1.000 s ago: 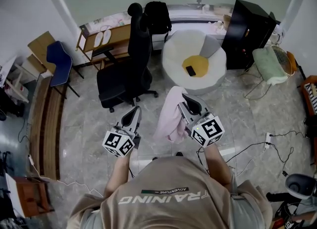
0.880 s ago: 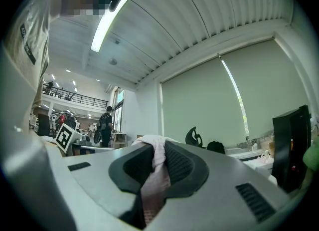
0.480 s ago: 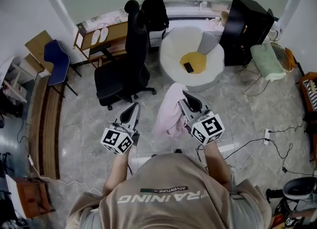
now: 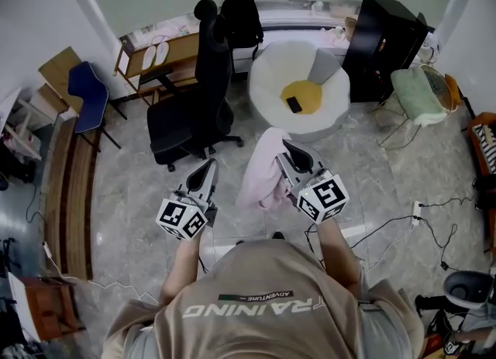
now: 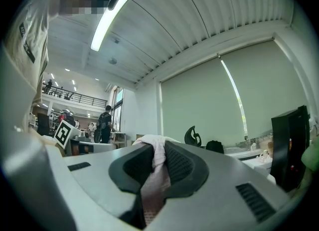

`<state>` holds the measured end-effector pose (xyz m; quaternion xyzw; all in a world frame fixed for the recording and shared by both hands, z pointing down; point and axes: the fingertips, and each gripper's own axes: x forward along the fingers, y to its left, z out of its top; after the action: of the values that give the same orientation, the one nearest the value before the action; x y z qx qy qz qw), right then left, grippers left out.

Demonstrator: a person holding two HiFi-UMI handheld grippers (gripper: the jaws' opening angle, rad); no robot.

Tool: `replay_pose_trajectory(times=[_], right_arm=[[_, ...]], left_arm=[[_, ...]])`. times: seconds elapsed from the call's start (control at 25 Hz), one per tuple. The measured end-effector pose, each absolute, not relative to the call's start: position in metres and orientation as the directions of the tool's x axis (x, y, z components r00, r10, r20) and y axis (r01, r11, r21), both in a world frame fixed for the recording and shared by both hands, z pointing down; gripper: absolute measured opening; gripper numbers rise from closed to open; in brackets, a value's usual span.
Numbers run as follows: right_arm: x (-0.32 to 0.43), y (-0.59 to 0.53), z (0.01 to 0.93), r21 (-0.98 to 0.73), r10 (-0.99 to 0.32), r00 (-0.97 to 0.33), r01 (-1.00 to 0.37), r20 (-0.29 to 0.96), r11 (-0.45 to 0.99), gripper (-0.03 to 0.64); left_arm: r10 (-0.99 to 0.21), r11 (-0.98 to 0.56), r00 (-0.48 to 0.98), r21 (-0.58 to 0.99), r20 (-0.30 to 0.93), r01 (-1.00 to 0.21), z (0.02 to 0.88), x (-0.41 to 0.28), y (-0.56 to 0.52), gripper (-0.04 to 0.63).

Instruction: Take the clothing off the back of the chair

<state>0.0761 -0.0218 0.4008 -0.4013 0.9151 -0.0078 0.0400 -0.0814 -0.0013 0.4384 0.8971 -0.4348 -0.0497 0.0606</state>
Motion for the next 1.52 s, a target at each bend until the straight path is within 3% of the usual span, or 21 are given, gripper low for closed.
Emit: replay_pose_trajectory(times=[1.52], right_arm=[[0.053,-0.013,0.414,-0.047,-0.667,-0.744,-0.665,-0.04,0.745,0.077]], left_arm=[[-0.842,-0.533,0.539,0.176,-0.015,-0.828,0.449,-0.107,0.03,0.014]])
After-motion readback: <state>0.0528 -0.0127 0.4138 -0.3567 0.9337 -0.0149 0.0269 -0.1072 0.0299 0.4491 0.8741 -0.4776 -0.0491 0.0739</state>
